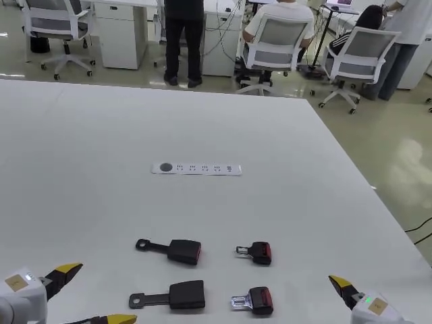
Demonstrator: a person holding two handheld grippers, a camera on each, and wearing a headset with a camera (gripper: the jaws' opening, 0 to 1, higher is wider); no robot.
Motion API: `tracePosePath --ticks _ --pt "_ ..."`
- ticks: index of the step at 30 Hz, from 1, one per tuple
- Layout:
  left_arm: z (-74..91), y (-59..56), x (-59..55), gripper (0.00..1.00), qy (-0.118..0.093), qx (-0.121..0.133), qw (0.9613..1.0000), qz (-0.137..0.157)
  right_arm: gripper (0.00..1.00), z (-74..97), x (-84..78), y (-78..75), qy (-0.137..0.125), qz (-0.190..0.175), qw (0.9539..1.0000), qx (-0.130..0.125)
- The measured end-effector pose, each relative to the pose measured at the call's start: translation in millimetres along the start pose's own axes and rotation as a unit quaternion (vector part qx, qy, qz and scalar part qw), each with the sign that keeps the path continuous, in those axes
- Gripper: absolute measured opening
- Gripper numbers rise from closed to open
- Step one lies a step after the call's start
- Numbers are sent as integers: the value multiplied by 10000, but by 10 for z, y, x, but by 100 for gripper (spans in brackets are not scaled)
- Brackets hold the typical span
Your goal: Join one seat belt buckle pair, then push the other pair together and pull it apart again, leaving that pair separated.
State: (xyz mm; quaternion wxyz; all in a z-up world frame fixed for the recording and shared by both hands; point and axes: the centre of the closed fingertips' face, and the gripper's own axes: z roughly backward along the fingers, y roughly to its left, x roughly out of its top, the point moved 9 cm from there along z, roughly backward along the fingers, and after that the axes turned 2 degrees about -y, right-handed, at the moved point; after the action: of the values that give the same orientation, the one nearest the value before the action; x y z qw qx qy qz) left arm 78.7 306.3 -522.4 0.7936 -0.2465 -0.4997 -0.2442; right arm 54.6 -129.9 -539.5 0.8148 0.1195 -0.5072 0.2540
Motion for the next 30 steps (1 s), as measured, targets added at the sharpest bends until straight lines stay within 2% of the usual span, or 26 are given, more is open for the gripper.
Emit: tracePosePath --ticks 9,17,25,30 --pt "-11 21 -16 96 -1 -4 10000 8 98 2 -4 6 11 -7 10000 13" --pt "-13 -21 -7 96 10 -16 10000 0 98 15 -4 16 14 -8 10000 20" --pt "-36 -14 -33 96 26 -52 10000 -7 98 16 -15 19 27 -9 10000 50" --pt "-56 -62 -16 96 40 -75 10000 -10 98 21 -14 14 21 -30 10000 47"
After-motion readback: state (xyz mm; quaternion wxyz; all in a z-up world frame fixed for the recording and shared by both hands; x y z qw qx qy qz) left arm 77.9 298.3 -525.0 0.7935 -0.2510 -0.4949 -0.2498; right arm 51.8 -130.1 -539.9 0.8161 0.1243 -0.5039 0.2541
